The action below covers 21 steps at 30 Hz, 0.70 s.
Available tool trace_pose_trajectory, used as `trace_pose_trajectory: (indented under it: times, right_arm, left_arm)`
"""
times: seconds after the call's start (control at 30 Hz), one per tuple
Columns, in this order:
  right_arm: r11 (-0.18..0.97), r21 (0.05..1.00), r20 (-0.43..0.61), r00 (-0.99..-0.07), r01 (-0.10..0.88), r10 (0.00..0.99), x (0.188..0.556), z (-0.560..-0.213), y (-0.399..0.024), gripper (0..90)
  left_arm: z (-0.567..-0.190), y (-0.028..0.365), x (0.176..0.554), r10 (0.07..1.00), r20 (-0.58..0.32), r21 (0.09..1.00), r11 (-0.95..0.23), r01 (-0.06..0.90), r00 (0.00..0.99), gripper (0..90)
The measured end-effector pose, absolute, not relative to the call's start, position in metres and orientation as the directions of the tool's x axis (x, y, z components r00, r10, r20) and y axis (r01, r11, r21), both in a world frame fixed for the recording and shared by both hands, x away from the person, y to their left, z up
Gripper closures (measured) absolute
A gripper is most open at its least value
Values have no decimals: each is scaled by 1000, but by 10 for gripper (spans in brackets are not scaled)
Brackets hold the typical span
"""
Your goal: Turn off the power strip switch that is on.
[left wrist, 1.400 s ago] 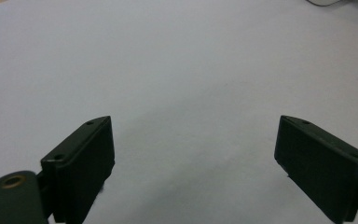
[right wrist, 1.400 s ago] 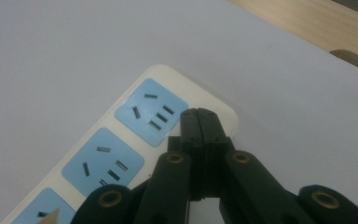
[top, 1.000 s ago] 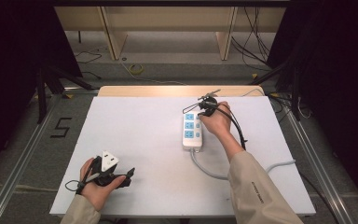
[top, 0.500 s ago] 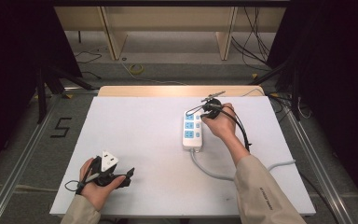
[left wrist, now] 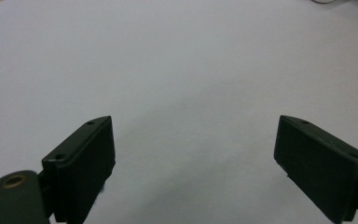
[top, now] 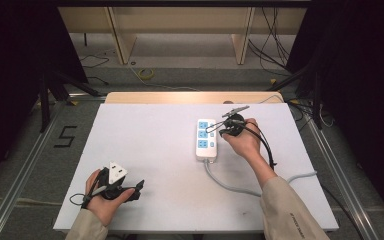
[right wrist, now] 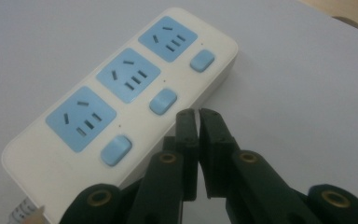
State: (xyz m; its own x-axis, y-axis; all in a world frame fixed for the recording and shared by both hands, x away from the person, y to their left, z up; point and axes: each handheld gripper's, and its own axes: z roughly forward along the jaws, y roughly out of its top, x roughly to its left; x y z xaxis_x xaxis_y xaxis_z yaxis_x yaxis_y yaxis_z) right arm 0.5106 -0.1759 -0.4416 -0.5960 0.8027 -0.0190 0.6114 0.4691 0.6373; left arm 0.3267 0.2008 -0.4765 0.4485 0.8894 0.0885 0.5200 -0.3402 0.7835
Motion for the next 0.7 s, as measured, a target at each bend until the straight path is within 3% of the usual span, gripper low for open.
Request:
trace_pose_trajectory:
  times: [0.7]
  right_arm:
    - [433,677,47,-622,595,782,468,-444,-201,724]
  left_arm:
    - [-477,201,326,891,89,782,-340,523,445,121]
